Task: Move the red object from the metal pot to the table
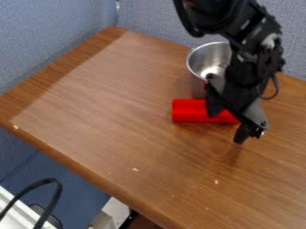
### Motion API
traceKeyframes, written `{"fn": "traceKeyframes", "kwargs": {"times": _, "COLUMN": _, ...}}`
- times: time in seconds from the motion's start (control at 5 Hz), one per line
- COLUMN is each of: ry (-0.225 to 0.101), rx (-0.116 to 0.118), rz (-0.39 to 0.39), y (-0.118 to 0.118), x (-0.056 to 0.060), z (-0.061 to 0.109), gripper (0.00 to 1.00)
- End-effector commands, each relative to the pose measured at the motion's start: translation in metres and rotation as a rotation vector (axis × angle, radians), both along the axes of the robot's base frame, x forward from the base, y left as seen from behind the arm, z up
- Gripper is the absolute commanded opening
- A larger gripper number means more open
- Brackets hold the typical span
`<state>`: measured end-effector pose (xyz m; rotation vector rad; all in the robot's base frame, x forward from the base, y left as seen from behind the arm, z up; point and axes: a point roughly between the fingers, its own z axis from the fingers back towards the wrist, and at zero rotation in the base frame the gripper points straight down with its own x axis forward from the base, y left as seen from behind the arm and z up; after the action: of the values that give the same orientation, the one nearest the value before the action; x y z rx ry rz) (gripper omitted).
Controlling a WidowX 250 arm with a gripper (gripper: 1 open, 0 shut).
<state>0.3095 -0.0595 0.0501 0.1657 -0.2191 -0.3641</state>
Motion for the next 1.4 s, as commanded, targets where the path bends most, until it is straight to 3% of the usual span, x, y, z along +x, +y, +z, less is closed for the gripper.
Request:
{"fn": "traceKeyframes", "kwargs": {"times": 0.0, "ry": -0.070, "rx": -0.044, "rz": 0.020, "y": 0.012, "x": 0.009, "z": 0.030, "gripper": 1.00}}
{"fn": "traceKeyframes", "kwargs": {"times": 0.4, "ry": -0.015, "rx": -0.074, "rz": 0.059, "y": 0.030, "x": 0.016, "z": 0.032, "gripper": 1.00}}
{"fn": "traceKeyframes", "kwargs": {"times": 0.6, "ry": 0.017, "rx": -0.070, "rz": 0.068, "y": 0.030, "x": 0.019, "z": 0.022, "gripper": 1.00}}
{"fn": "traceKeyframes", "kwargs": {"times": 0.8, "ry": 0.042, "rx": -0.048, "rz": 0.084, "y": 0.033, "x": 0.025, "z": 0.012, "gripper": 1.00}}
{"fn": "traceKeyframes", "kwargs": {"times": 1.0, "ry": 0.052, "rx": -0.036, "rz": 0.089, "y": 0.032, "x": 0.025, "z": 0.008, "gripper": 0.00}}
{"fn": "traceKeyframes", "kwargs": {"times": 1.2, "ry": 0.049, "rx": -0.035, "rz": 0.085, "y": 0.030, "x": 0.025, "z": 0.010, "gripper": 0.00}}
